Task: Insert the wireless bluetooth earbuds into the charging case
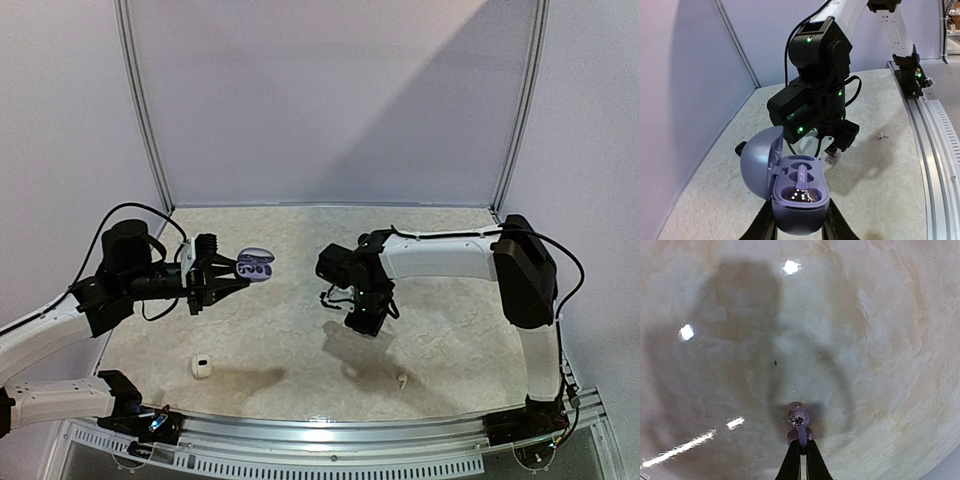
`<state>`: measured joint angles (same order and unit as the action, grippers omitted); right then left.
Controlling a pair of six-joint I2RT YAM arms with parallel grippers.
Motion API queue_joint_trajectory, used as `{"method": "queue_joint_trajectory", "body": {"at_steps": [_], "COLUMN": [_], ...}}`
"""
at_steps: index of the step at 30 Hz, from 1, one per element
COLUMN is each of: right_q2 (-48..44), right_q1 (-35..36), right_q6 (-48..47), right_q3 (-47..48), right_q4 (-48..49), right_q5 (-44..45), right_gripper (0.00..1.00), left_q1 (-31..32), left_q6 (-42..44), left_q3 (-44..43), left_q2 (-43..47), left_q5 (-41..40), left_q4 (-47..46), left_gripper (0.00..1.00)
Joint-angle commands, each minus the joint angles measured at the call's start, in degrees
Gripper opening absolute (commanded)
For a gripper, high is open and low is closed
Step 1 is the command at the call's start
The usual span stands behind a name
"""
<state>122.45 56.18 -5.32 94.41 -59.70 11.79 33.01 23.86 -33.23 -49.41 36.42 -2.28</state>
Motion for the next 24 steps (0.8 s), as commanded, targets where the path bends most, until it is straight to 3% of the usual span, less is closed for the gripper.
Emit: {"method": "queue_joint_trajectory", "body": {"at_steps": [1,9,18,24], "right_q2": [0.88,-0.51,-5.74,-17.24], "right_q1": [-0.18,-0.28,0.15,2.59], "right_q6": [-0.38,-0.7,-3.89,-9.17], "right_q3": [0.86,2.33,13.19,18.23], "right_q4": [1.05,-0.05,-6.46,1.15], "right_q5": [-1.68,-1.83,0.04,-2.67], "right_gripper": [0.03,0.0,0.0,0.0], "left_q1": [0.91,0.91,0.91,0.91], "left_q6": [0.7,0.55,-2.22,-5.4], "left_q3": [0.98,1.15,1.07,1.04], "left_q2": [0.81,1.07,0.96,0.77], "left_q5": [0.31,0.36,-0.66,1.1], "left_q4": [-0.26,-0.39,-2.03,-4.9], "left_gripper": [0.0,0.0,0.0,0.0]}}
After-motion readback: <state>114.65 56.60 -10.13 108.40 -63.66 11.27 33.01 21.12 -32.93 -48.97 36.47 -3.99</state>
